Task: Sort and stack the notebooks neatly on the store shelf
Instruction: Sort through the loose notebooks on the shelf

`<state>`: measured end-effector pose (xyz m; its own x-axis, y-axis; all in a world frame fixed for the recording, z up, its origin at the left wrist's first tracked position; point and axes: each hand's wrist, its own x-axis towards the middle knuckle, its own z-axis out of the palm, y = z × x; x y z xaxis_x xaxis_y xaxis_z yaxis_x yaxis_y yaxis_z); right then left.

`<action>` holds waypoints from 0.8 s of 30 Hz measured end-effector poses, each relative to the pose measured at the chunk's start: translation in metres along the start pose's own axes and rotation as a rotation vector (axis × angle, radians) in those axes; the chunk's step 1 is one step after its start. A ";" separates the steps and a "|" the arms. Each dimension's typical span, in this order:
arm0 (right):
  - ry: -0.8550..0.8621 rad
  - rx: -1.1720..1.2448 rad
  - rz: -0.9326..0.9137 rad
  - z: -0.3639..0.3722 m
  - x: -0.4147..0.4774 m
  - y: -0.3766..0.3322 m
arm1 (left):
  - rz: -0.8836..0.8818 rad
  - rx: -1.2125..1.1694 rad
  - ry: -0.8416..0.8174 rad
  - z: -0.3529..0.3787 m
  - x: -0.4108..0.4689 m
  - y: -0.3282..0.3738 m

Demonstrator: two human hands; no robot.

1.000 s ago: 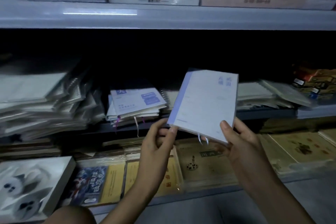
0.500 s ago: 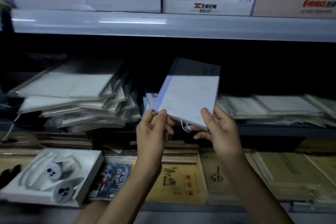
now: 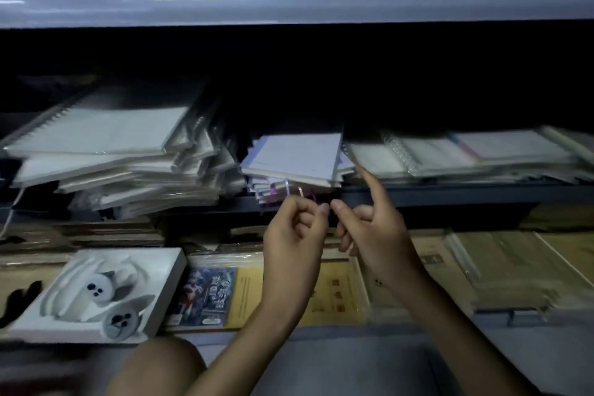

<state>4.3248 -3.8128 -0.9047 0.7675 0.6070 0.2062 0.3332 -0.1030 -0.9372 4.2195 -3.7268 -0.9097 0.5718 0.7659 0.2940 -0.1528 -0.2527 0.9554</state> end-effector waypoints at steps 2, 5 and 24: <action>0.031 -0.074 0.043 -0.015 -0.008 0.005 | 0.012 0.063 -0.088 0.002 -0.011 -0.006; 0.072 -0.267 0.047 -0.042 -0.023 0.017 | 0.046 0.151 -0.197 0.005 -0.023 -0.015; 0.061 -0.883 0.025 -0.131 -0.055 0.043 | 0.315 0.420 -0.477 0.102 -0.036 -0.065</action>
<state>4.3684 -3.9543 -0.9196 0.7994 0.5563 0.2269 0.5981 -0.7013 -0.3879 4.2910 -3.7985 -0.9856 0.8569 0.3006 0.4187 -0.0999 -0.6999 0.7072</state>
